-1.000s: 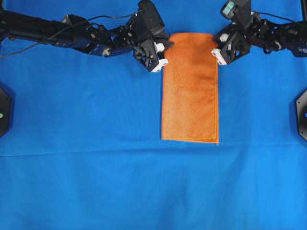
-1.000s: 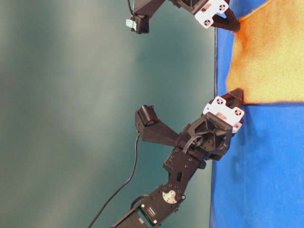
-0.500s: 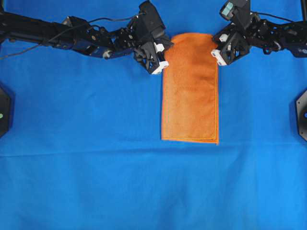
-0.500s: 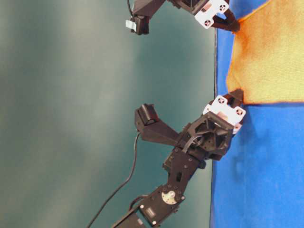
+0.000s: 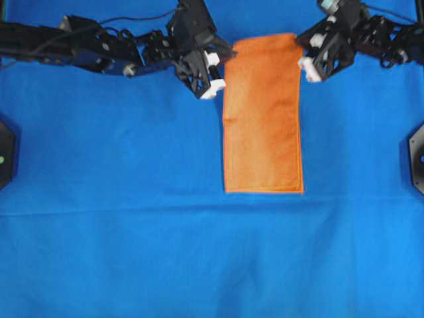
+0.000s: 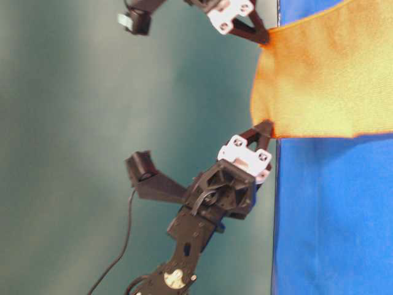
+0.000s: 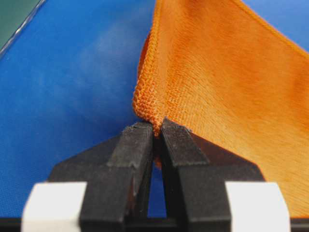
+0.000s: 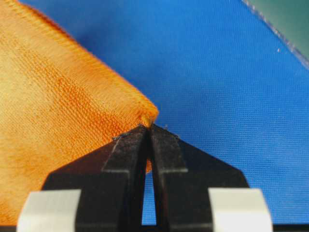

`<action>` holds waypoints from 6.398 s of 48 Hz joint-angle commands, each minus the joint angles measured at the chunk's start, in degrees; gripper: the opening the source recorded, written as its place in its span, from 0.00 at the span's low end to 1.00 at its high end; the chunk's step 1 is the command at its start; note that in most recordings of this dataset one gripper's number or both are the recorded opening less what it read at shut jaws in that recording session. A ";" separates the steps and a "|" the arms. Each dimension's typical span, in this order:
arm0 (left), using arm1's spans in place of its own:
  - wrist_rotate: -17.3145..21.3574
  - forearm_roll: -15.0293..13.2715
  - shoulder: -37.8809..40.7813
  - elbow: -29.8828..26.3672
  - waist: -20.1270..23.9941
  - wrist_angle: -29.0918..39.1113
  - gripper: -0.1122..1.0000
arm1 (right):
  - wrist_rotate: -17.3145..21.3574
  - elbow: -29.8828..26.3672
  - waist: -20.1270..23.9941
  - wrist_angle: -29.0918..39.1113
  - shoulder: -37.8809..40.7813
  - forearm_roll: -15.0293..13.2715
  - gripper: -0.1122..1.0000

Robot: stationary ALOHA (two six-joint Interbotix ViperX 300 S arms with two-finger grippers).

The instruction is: Fold a vertical towel.

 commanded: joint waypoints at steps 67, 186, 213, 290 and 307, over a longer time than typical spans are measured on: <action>0.62 0.09 -2.29 6.42 -22.15 -3.08 0.12 | 8.96 9.32 33.49 3.96 -9.14 1.58 0.12; 1.05 0.09 -75.06 37.62 -26.72 14.33 0.52 | 10.90 14.24 33.66 22.50 -64.07 -13.27 0.58; 0.18 0.18 -91.67 50.63 -26.54 14.41 0.52 | 11.07 20.39 30.85 15.91 -65.21 -11.78 0.58; 0.26 0.09 -91.93 50.54 -26.63 15.03 0.51 | 11.34 20.83 30.32 15.38 -64.60 -11.60 0.58; 0.26 0.09 -91.93 50.54 -26.54 15.03 0.51 | 11.34 20.83 30.32 15.47 -64.60 -11.60 0.58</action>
